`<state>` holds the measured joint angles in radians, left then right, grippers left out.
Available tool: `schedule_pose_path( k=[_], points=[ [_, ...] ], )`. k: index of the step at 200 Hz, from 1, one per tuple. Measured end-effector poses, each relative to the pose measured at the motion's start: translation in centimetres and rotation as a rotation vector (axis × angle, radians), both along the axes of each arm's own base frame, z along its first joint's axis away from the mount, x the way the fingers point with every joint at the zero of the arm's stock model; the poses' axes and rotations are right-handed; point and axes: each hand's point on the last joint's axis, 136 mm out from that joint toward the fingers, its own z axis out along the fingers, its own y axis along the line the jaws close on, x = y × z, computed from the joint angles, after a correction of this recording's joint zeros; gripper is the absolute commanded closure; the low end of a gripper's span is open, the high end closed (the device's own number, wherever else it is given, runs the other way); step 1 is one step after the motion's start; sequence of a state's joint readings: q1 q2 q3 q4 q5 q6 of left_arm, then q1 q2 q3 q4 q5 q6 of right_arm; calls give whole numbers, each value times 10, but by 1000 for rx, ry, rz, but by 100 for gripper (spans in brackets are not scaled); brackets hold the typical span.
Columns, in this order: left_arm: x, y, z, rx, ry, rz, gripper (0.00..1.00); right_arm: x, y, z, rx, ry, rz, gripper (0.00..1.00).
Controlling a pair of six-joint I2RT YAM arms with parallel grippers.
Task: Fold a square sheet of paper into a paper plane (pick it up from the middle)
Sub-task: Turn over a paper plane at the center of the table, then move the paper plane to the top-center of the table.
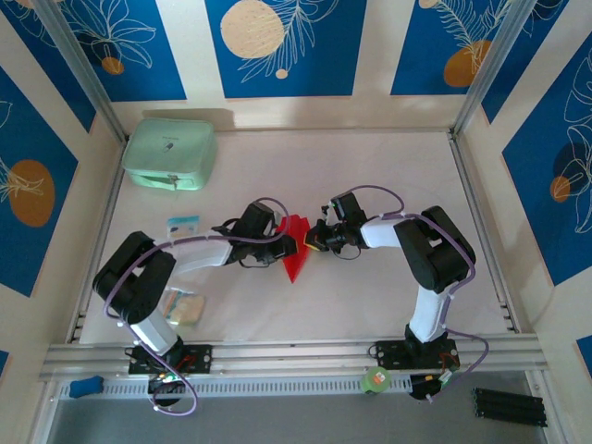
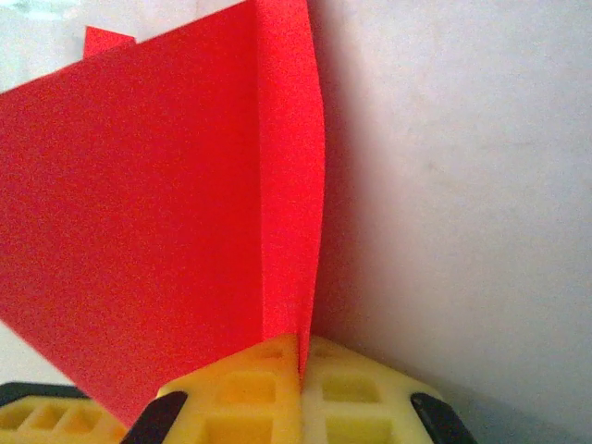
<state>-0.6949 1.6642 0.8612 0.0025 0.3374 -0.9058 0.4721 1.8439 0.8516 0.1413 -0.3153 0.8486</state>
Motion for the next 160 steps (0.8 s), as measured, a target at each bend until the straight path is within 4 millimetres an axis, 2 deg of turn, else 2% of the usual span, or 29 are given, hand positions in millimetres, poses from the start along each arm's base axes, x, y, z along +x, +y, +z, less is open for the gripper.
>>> schedule_pose_path(
  k=[120, 160],
  points=[
    [-9, -7, -24, 225, -23, -112, 63, 2, 1, 1, 1, -2, 0, 98],
    [-5, -11, -18, 330, -79, -152, 63, 2, 1, 1, 1, -2, 0, 98]
  ],
)
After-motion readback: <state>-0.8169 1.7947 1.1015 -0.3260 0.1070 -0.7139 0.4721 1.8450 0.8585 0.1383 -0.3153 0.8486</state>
